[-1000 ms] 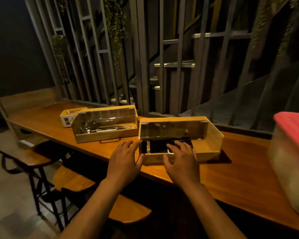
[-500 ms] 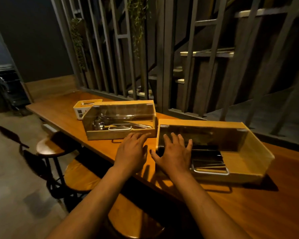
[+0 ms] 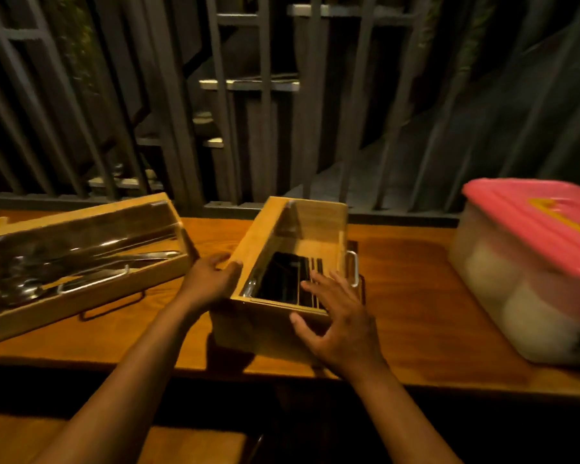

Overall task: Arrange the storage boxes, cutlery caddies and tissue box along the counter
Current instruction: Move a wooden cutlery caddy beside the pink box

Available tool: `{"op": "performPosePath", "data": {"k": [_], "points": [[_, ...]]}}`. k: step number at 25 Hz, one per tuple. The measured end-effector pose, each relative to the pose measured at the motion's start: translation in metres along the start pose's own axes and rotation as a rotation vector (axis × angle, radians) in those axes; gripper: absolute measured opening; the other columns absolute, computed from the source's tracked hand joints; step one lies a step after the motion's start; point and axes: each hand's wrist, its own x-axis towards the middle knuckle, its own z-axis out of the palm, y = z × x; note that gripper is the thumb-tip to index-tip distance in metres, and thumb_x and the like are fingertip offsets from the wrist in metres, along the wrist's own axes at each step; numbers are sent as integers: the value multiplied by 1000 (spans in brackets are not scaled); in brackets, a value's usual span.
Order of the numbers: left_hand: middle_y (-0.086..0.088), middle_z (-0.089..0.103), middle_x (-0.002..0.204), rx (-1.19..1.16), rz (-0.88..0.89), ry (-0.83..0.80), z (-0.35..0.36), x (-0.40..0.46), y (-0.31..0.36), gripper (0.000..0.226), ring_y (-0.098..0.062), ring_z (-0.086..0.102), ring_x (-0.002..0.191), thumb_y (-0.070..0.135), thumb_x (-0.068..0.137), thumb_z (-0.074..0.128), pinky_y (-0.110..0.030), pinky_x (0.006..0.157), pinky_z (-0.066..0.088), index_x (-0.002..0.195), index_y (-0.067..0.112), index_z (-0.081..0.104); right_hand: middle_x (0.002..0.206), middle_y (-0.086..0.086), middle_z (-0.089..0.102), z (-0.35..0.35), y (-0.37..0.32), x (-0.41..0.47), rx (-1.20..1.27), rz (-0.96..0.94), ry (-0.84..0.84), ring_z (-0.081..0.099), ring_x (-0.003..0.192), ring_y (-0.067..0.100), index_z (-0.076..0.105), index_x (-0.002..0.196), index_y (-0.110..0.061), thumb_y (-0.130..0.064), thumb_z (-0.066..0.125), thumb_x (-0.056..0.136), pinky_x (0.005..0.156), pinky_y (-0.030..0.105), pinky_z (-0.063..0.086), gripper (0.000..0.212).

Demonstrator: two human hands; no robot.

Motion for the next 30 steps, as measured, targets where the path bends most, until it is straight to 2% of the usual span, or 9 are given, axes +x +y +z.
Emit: {"op": "performPosePath", "data": {"k": [2, 5, 8, 13, 15, 18, 23, 28, 30], "points": [[-4, 61, 124, -162, -47, -156, 16, -11, 8, 53, -21, 59, 99, 44, 92, 58, -32, 76, 48, 140, 25, 49, 147, -16, 43, -7, 9, -5, -19, 86, 21, 21, 144, 7, 50, 130, -41, -67, 56, 78, 109, 34, 31, 58], [-4, 57, 132, -208, -49, -212, 39, -24, 15, 59, -28, 56, 113, 47, 90, 59, -39, 84, 51, 144, 29, 42, 146, -16, 44, -12, 21, -15, -74, 168, 67, 22, 143, 5, 52, 127, -41, -73, 55, 75, 106, 34, 35, 61], [-6, 56, 134, -225, -33, -215, 53, -34, 26, 58, -29, 55, 115, 46, 91, 59, -42, 87, 53, 143, 28, 42, 145, -16, 46, -24, 30, -24, -87, 190, 88, 24, 142, 5, 53, 127, -40, -74, 55, 74, 106, 36, 38, 62], [-5, 57, 129, -231, -12, -212, 86, -46, 53, 54, -25, 56, 107, 46, 90, 59, -41, 82, 55, 139, 27, 45, 142, -14, 49, -55, 55, -33, -84, 177, 140, 25, 139, 2, 56, 125, -37, -67, 62, 74, 106, 33, 35, 60], [-4, 57, 129, -236, -13, -211, 107, -57, 66, 53, -23, 54, 105, 46, 90, 59, -39, 82, 54, 138, 26, 46, 141, -13, 51, -74, 74, -40, -78, 181, 151, 27, 139, 4, 58, 124, -36, -64, 65, 73, 107, 36, 37, 58], [-5, 57, 132, -263, -2, -228, 139, -71, 91, 54, -26, 55, 111, 46, 91, 59, -37, 78, 52, 139, 25, 46, 140, -14, 52, -105, 102, -49, -93, 196, 157, 33, 140, 9, 59, 123, -39, -69, 61, 71, 108, 42, 40, 61], [-5, 58, 132, -234, 9, -218, 190, -87, 122, 57, -30, 56, 115, 50, 89, 59, -44, 88, 54, 139, 24, 46, 139, -16, 52, -148, 149, -63, -116, 187, 171, 35, 137, 6, 60, 124, -38, -68, 63, 72, 109, 28, 32, 60], [-6, 57, 132, -220, 13, -193, 212, -95, 141, 59, -31, 56, 114, 49, 89, 59, -46, 88, 55, 140, 23, 45, 137, -13, 54, -164, 178, -61, -73, 134, 187, 37, 136, 6, 62, 125, -32, -60, 68, 74, 111, 25, 28, 59], [-6, 57, 132, -229, -7, -200, 214, -98, 144, 59, -30, 55, 115, 49, 89, 59, -47, 90, 54, 140, 23, 44, 137, -12, 54, -163, 186, -61, -45, 125, 184, 38, 136, 7, 62, 124, -31, -60, 69, 74, 111, 27, 29, 58]]}}
